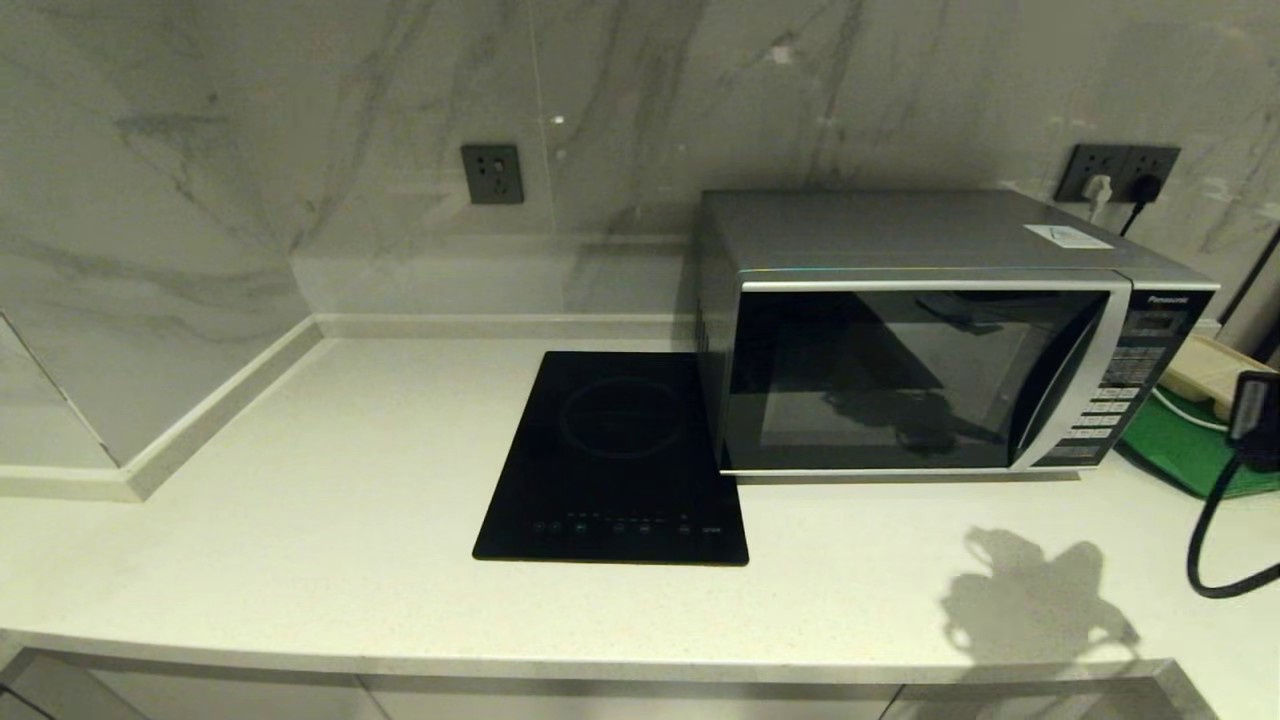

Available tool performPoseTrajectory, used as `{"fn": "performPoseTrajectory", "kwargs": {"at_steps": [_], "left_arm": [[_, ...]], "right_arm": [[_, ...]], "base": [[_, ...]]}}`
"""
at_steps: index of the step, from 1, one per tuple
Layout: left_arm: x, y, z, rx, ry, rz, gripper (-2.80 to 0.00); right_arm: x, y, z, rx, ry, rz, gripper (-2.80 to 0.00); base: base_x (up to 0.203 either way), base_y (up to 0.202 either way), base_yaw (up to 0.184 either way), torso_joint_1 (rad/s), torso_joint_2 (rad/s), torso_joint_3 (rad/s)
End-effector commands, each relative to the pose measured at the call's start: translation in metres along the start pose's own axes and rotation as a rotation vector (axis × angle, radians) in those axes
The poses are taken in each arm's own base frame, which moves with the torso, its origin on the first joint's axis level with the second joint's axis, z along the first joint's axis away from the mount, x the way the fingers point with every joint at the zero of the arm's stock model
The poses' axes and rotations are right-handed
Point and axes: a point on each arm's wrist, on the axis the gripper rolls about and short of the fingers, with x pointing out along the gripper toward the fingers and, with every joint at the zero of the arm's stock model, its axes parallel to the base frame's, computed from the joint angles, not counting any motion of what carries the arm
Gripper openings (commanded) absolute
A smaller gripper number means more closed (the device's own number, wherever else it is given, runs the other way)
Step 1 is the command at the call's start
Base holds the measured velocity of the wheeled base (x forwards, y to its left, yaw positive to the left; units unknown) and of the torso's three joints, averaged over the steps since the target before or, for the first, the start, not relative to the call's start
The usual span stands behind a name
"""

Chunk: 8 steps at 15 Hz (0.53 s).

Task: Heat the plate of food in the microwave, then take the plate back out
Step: Open the microwave oven

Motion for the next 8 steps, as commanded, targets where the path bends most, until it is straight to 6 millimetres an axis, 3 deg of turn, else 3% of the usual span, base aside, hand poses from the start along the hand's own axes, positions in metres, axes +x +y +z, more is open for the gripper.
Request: {"fn": "performPoseTrajectory", "kwargs": {"at_steps": [1,4,5,8], "left_arm": [[0.0,0.0,0.0,0.0,0.0,0.0,-2.8],[0.0,0.0,0.0,0.0,0.0,0.0,-2.8],[0.0,0.0,0.0,0.0,0.0,0.0,-2.8],[0.0,0.0,0.0,0.0,0.0,0.0,-2.8]], "right_arm": [[0.014,0.035,-0.024,-0.078,0.043,-0.059,-2.8],[0.016,0.051,-0.037,-0.09,0.044,-0.149,-2.8],[0.015,0.052,-0.035,-0.085,0.04,-0.15,0.0],[0.016,0.066,-0.04,-0.111,0.045,-0.131,0.0]], "base": [[0.0,0.0,0.0,0.0,0.0,0.0],[0.0,0.0,0.0,0.0,0.0,0.0],[0.0,0.0,0.0,0.0,0.0,0.0],[0.0,0.0,0.0,0.0,0.0,0.0]]}}
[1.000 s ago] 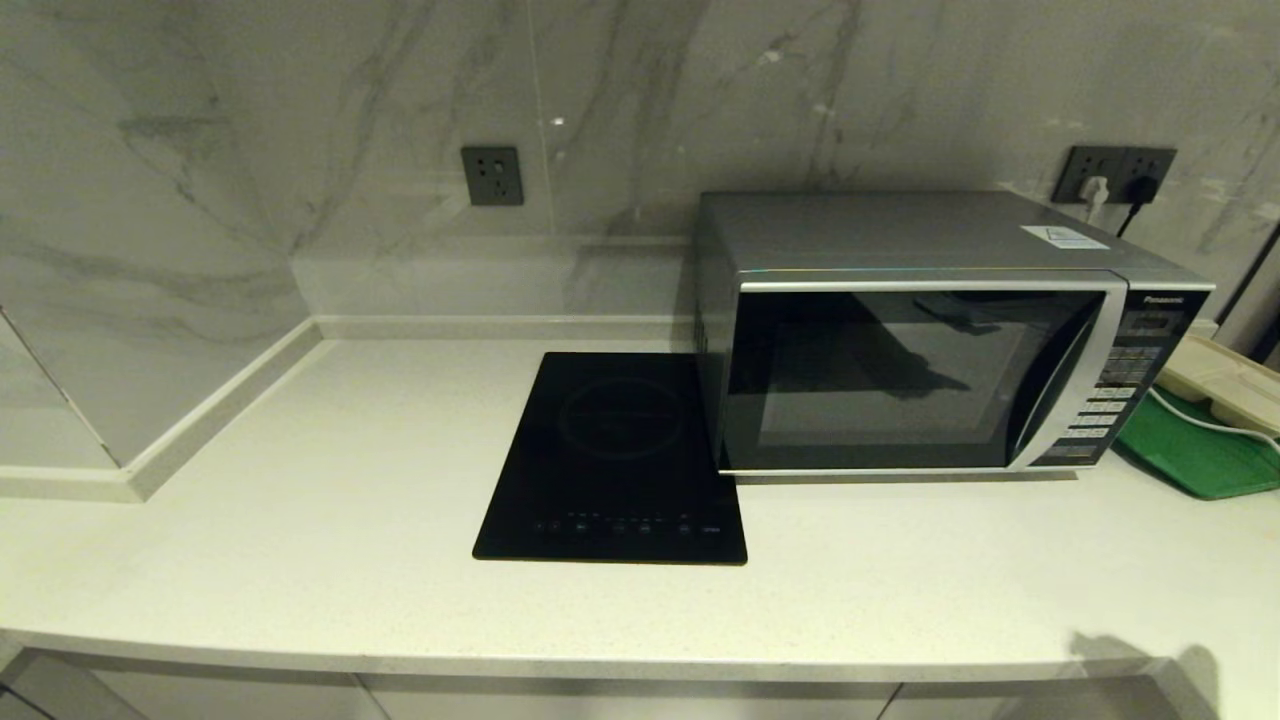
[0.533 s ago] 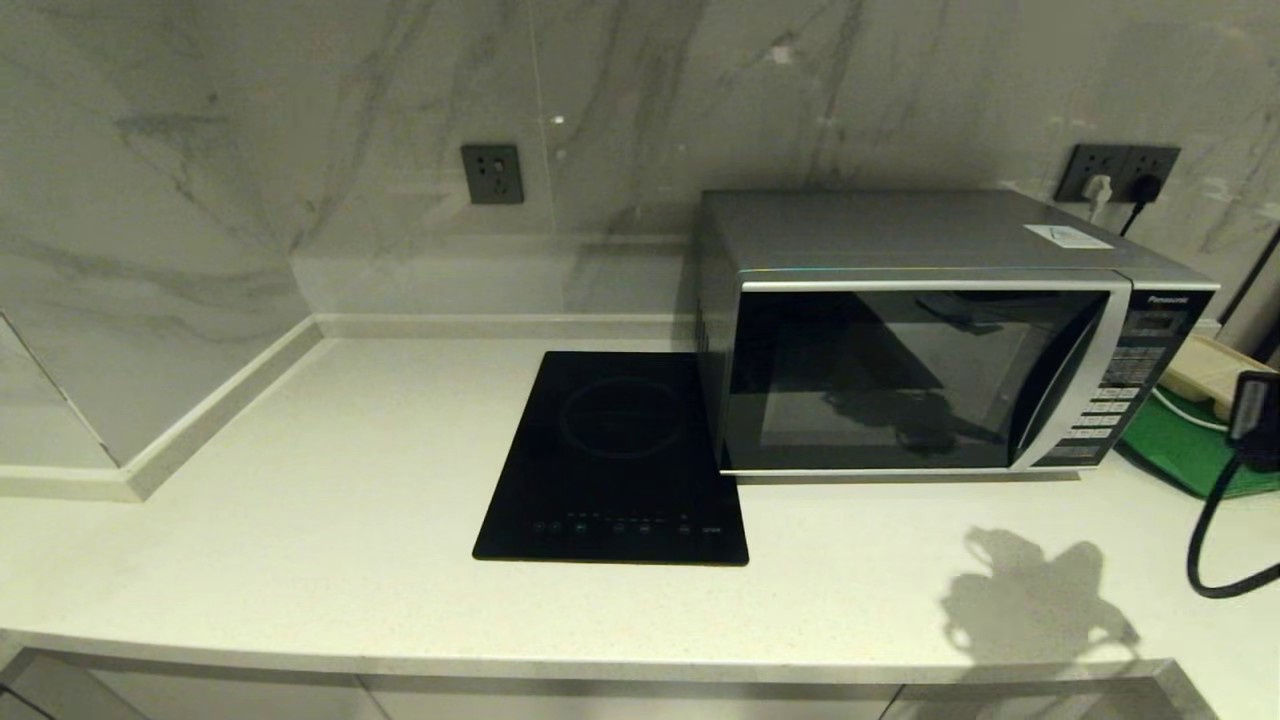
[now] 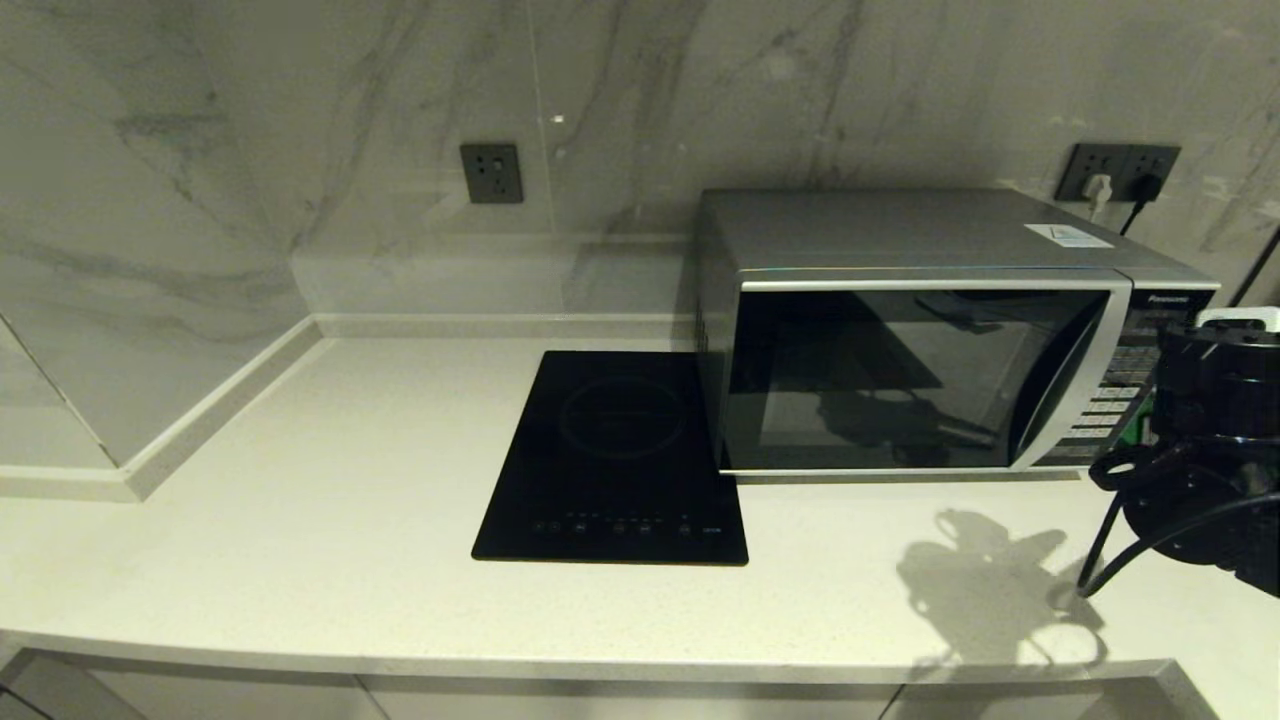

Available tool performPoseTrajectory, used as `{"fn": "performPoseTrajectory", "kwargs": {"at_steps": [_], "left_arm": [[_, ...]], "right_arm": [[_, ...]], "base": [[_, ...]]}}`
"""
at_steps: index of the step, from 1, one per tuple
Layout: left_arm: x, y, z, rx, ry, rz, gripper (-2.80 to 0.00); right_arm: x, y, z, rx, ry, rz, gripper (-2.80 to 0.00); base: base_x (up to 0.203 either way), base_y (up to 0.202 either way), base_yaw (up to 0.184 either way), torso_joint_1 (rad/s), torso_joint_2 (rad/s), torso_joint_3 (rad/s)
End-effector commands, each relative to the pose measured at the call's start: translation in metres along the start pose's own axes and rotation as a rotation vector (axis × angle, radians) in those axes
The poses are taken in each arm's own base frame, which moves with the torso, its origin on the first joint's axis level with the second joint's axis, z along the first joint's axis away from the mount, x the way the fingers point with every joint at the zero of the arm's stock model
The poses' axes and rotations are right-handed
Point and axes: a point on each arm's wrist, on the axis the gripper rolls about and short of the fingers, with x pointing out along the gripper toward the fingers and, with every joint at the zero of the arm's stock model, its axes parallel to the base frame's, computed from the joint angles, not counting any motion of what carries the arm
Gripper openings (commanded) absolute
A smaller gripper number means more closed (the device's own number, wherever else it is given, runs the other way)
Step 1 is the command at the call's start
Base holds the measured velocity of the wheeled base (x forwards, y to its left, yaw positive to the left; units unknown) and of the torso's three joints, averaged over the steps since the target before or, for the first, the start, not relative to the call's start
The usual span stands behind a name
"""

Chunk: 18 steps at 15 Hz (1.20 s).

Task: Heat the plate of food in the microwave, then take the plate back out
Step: Open the microwave oven

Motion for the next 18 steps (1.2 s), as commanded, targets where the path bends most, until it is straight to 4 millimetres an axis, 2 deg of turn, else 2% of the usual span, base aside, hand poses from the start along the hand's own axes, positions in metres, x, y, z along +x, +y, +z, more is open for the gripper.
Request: {"fn": "performPoseTrajectory", "kwargs": {"at_steps": [1,10,14,18], "left_arm": [[0.0,0.0,0.0,0.0,0.0,0.0,-2.8],[0.0,0.0,0.0,0.0,0.0,0.0,-2.8],[0.0,0.0,0.0,0.0,0.0,0.0,-2.8],[0.0,0.0,0.0,0.0,0.0,0.0,-2.8]], "right_arm": [[0.002,0.018,-0.004,-0.03,0.006,0.006,0.0],[0.009,0.075,0.004,0.011,-0.019,0.043,0.0],[0.014,0.09,0.005,0.031,-0.02,0.041,0.0],[0.017,0.097,0.006,0.036,-0.02,0.039,0.0]], "base": [[0.0,0.0,0.0,0.0,0.0,0.0],[0.0,0.0,0.0,0.0,0.0,0.0],[0.0,0.0,0.0,0.0,0.0,0.0],[0.0,0.0,0.0,0.0,0.0,0.0]]}}
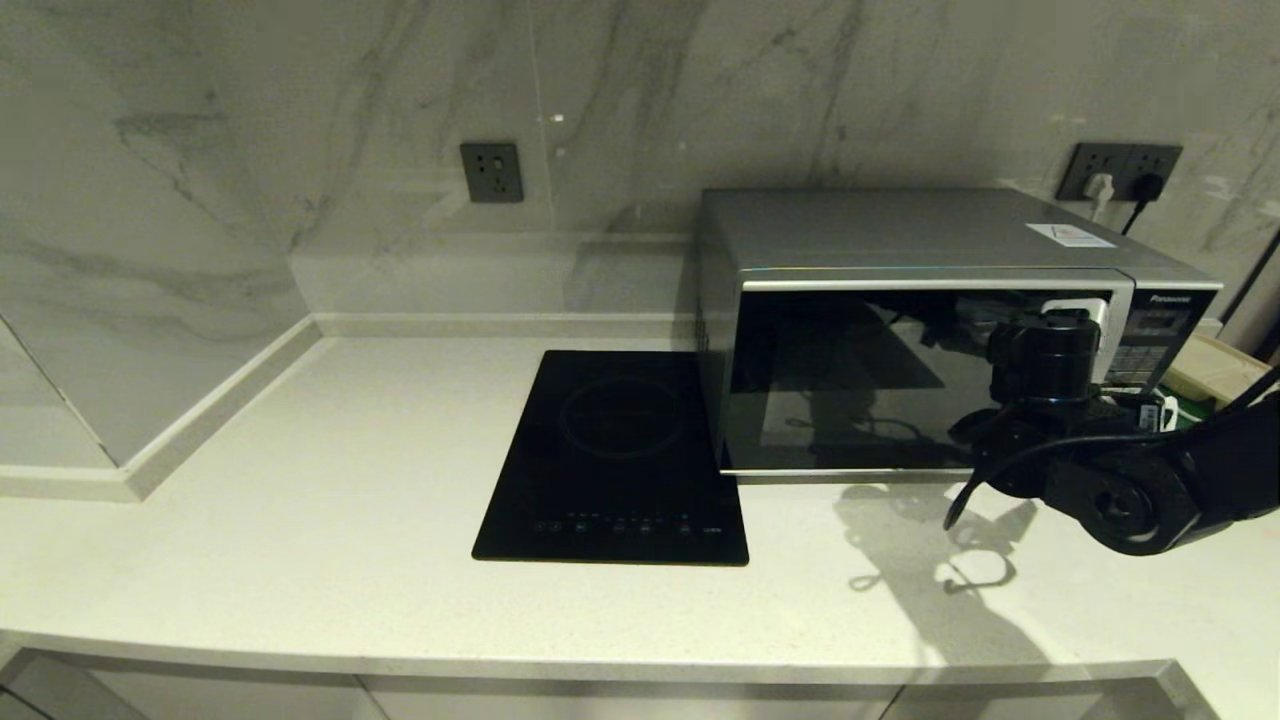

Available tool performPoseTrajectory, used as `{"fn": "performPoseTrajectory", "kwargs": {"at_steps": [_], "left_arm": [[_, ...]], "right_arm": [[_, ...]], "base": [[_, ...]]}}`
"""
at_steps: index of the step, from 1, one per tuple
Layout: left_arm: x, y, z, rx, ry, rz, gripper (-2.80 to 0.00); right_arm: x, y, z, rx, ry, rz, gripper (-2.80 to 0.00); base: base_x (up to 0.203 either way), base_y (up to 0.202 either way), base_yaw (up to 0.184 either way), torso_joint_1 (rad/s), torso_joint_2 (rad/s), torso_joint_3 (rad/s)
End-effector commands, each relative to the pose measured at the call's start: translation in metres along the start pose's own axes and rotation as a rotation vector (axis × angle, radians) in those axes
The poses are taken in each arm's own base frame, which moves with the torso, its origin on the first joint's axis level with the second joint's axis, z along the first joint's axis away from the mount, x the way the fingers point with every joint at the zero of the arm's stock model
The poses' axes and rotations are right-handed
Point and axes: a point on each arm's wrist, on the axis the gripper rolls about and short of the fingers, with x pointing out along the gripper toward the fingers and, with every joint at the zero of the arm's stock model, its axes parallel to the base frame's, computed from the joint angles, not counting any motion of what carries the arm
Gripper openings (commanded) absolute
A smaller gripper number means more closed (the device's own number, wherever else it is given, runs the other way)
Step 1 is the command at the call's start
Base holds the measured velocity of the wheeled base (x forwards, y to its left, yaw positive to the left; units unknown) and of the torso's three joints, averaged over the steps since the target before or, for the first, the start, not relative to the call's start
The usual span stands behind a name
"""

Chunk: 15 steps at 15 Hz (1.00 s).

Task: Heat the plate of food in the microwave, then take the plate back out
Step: Open the microwave oven

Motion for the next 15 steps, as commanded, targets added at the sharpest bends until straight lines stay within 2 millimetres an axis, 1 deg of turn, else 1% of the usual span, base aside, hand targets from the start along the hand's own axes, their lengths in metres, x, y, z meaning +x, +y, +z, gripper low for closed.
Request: {"fn": "performPoseTrajectory", "kwargs": {"at_steps": [1,3,7,10,15], "left_arm": [[0.0,0.0,0.0,-0.001,-0.001,0.001,-2.8],[0.0,0.0,0.0,-0.001,-0.001,0.001,-2.8],[0.0,0.0,0.0,-0.001,0.0,0.001,-2.8],[0.0,0.0,0.0,-0.001,-0.001,0.001,-2.8],[0.0,0.0,0.0,-0.001,-0.001,0.001,-2.8]], "right_arm": [[0.002,0.005,-0.001,0.008,0.001,-0.008,0.0],[0.005,0.008,-0.002,0.009,0.003,-0.01,0.0],[0.025,0.007,0.001,0.029,0.011,-0.044,0.0],[0.035,0.01,-0.007,0.015,0.025,-0.052,0.0],[0.038,0.016,-0.008,0.014,0.026,-0.051,0.0]], "base": [[0.0,0.0,0.0,0.0,0.0,0.0],[0.0,0.0,0.0,0.0,0.0,0.0],[0.0,0.0,0.0,0.0,0.0,0.0],[0.0,0.0,0.0,0.0,0.0,0.0],[0.0,0.0,0.0,0.0,0.0,0.0]]}}
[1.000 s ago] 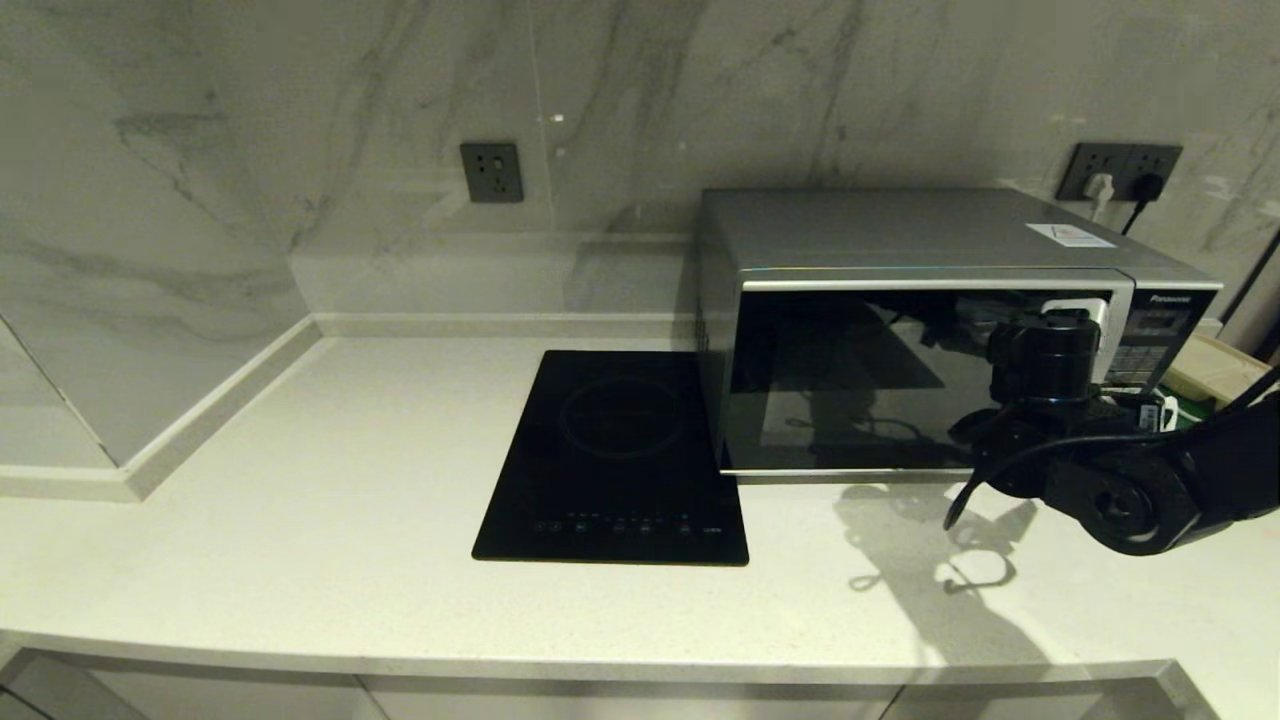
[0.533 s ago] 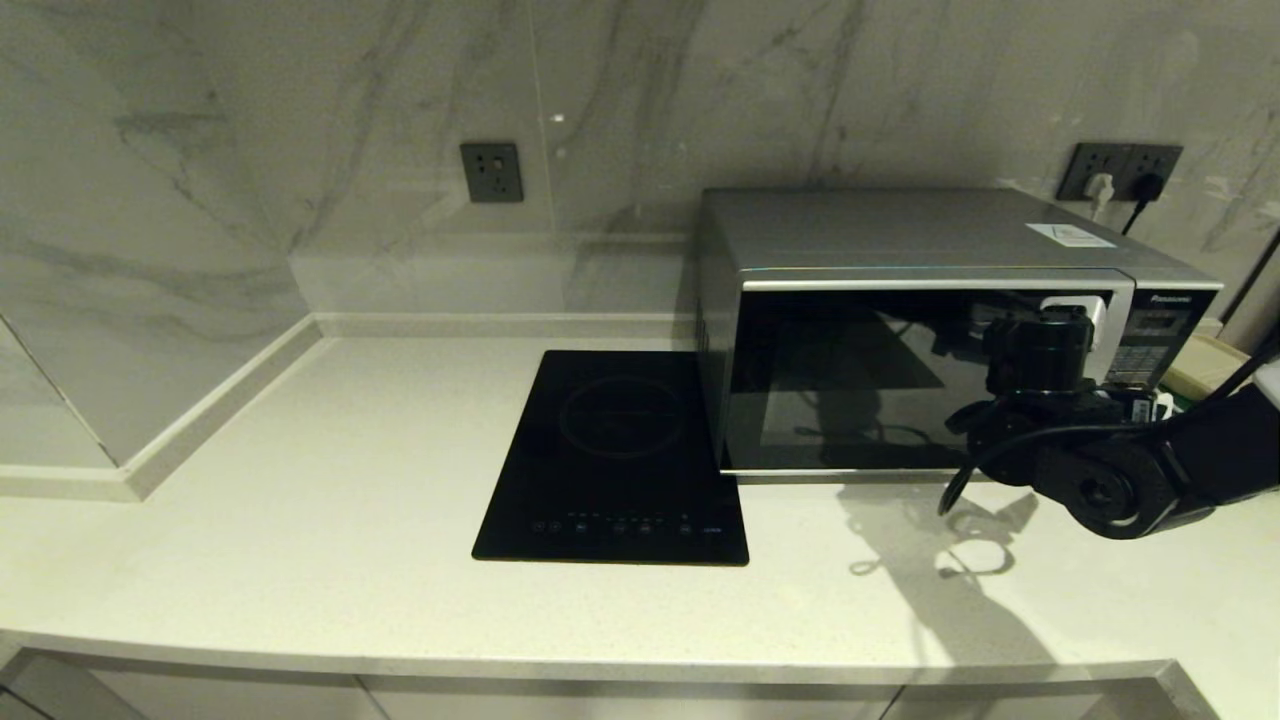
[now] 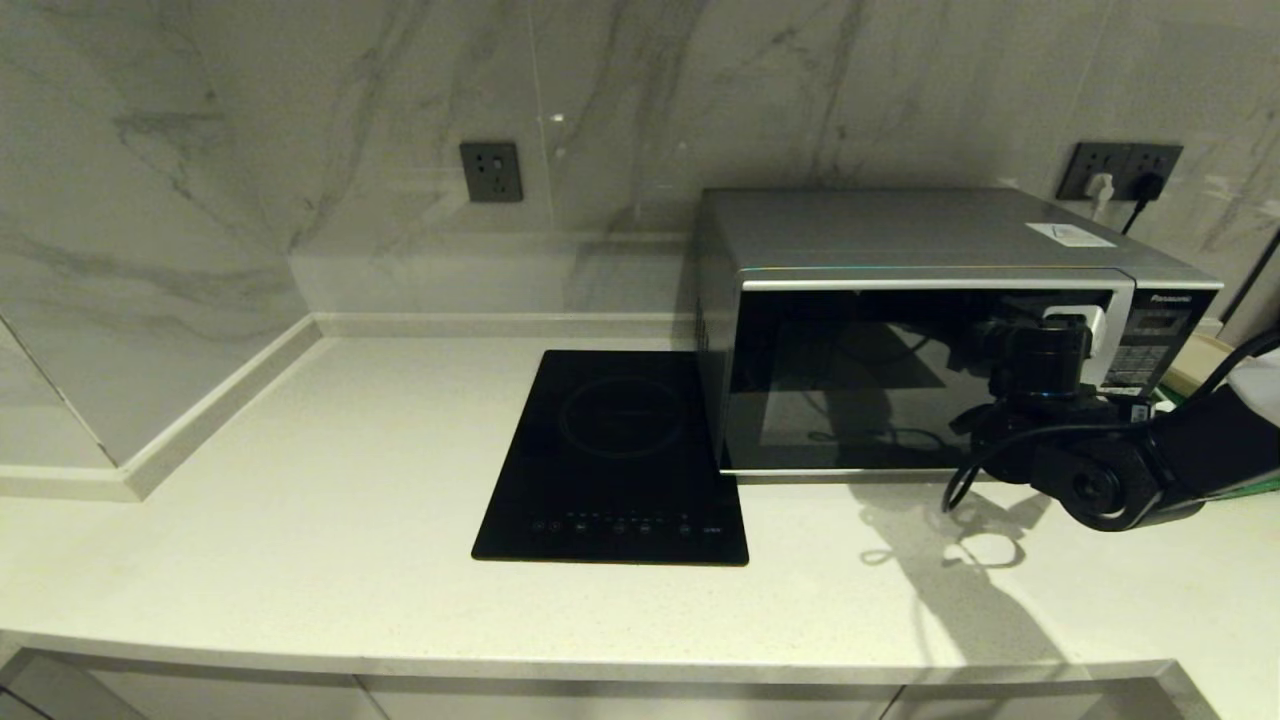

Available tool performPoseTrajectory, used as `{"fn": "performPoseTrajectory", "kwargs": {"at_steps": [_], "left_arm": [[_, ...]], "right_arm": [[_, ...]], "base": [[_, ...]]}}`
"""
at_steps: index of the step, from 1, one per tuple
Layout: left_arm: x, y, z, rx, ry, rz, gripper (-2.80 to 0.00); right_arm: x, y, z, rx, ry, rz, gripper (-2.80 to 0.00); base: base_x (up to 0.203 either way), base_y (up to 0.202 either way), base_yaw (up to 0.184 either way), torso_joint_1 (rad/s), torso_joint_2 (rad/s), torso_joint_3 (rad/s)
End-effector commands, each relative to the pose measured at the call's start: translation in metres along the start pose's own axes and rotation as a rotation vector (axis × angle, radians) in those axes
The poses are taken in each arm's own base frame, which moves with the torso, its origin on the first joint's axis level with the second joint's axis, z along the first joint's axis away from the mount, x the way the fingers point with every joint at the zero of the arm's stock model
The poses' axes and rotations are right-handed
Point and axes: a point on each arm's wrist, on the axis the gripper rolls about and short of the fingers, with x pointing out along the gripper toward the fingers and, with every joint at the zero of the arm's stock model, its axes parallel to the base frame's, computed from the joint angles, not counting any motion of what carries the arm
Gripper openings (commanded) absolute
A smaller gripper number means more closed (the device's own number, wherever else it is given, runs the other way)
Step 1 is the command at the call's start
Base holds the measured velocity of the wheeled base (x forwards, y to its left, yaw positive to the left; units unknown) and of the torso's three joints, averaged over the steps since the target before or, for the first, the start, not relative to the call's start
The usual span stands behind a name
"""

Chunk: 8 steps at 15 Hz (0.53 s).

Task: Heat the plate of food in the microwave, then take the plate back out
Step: Open the microwave oven

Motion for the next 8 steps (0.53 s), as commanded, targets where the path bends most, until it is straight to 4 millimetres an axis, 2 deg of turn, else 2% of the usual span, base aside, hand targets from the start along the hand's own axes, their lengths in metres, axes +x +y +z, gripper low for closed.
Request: {"fn": "performPoseTrajectory", "kwargs": {"at_steps": [1,4,8], "left_arm": [[0.0,0.0,0.0,-0.001,-0.001,0.001,-2.8],[0.0,0.0,0.0,-0.001,-0.001,0.001,-2.8],[0.0,0.0,0.0,-0.001,-0.001,0.001,-2.8]], "right_arm": [[0.001,0.003,-0.001,0.002,-0.001,-0.007,0.0],[0.005,0.002,-0.004,0.027,0.007,-0.02,0.0],[0.024,-0.004,-0.012,0.057,0.029,-0.069,0.0]], "base": [[0.0,0.0,0.0,0.0,0.0,0.0],[0.0,0.0,0.0,0.0,0.0,0.0],[0.0,0.0,0.0,0.0,0.0,0.0]]}}
